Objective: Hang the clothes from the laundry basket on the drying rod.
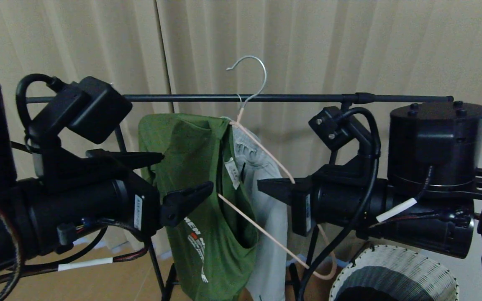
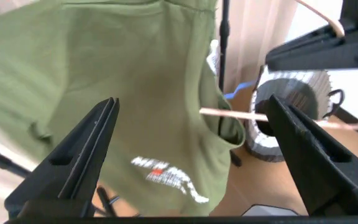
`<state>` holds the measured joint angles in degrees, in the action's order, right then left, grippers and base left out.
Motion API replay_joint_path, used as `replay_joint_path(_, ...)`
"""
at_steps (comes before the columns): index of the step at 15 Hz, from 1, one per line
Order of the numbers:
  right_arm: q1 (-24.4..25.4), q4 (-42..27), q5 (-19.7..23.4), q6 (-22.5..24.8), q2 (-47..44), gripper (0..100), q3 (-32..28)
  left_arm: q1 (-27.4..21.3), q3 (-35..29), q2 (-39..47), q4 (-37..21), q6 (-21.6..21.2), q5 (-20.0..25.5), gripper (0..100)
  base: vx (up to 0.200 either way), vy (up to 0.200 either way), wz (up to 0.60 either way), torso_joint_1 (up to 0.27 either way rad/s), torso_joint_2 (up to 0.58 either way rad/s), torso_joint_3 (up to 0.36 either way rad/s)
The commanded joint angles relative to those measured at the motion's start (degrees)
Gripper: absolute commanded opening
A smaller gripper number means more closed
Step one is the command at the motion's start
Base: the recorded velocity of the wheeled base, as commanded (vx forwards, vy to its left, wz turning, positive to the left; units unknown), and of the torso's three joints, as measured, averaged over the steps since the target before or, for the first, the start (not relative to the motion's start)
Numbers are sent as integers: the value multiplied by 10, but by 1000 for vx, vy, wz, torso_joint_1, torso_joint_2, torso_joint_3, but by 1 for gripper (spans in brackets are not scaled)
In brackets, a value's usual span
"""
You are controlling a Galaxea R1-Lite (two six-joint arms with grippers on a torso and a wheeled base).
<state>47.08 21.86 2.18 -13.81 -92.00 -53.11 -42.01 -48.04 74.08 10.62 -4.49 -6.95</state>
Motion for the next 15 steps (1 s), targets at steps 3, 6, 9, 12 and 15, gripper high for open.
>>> replay_joint_path(3, -37, 0, 0, 9, 47, 0, 29, 0, 8, -31, 0, 1, 1, 100, 0, 0, 0, 0, 0, 0)
replay_joint_path(6, -59, -17, 0, 24, 71, 0, 41, 2, 13, -44, 3, 1, 1, 100, 0, 0, 0, 0, 0, 0)
replay_joint_path(9, -81, -43, 0, 26, 90, 0, 50, 6, 30, -53, 4, -2, 1, 100, 0, 0, 0, 0, 0, 0)
replay_joint_path(12, -95, -51, 1, 51, 104, 0, 77, 21, 34, -54, 5, -46, 1, 100, 0, 0, 0, 0, 0, 0)
replay_joint_path(15, -96, -52, 5, 70, 118, 0, 93, 37, 35, -51, 25, -98, 2, 100, 0, 0, 0, 0, 0, 0)
